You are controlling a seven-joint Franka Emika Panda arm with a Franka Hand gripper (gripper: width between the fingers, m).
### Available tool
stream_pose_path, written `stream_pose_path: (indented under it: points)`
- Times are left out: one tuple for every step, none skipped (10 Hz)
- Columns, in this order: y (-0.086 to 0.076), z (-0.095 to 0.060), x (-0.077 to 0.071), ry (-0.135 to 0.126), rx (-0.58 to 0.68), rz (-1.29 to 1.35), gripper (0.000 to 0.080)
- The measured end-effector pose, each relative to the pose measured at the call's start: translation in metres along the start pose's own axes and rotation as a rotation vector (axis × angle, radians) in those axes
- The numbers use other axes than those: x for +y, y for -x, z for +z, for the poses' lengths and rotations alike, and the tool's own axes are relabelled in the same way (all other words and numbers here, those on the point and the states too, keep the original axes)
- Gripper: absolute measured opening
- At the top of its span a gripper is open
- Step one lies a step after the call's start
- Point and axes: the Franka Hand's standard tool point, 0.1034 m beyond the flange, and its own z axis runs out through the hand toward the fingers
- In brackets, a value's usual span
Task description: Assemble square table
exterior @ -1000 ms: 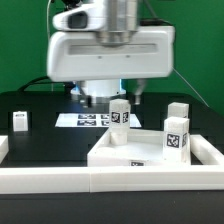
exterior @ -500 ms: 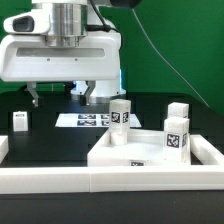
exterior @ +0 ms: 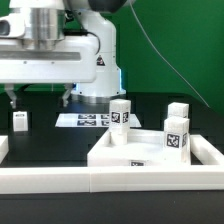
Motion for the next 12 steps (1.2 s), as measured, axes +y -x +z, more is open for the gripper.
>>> stream_pose_path:
  points:
    - [0.015,0.006,0.008,-0.004,-0.012,-0.014,0.0649]
    - [0.025,0.01,0.012,-0.009,-0.023,-0.016,0.0649]
    - [0.023,0.009,0.012,-0.008,-0.022,-0.013,0.0649]
    - [0.023,0.01,0.011,-0.008,-0.022,-0.015,0.0649]
    - [0.023,0.01,0.012,-0.008,-0.023,-0.015,0.0649]
    - [0.023,0.01,0.011,-0.008,-0.023,-0.015,0.0649]
    - [0.023,0.01,0.011,-0.008,-0.023,-0.015,0.0649]
    - [0.024,0.01,0.011,-0.009,-0.023,-0.015,0.0649]
    - [0.024,0.011,0.012,-0.008,-0.024,-0.018,0.0649]
    - [0.03,0.014,0.013,-0.006,-0.028,-0.028,0.0649]
    - [0.037,0.019,0.012,-0.007,-0.036,-0.026,0.0649]
    - [0.044,0.023,0.013,0.001,-0.036,-0.034,0.0649]
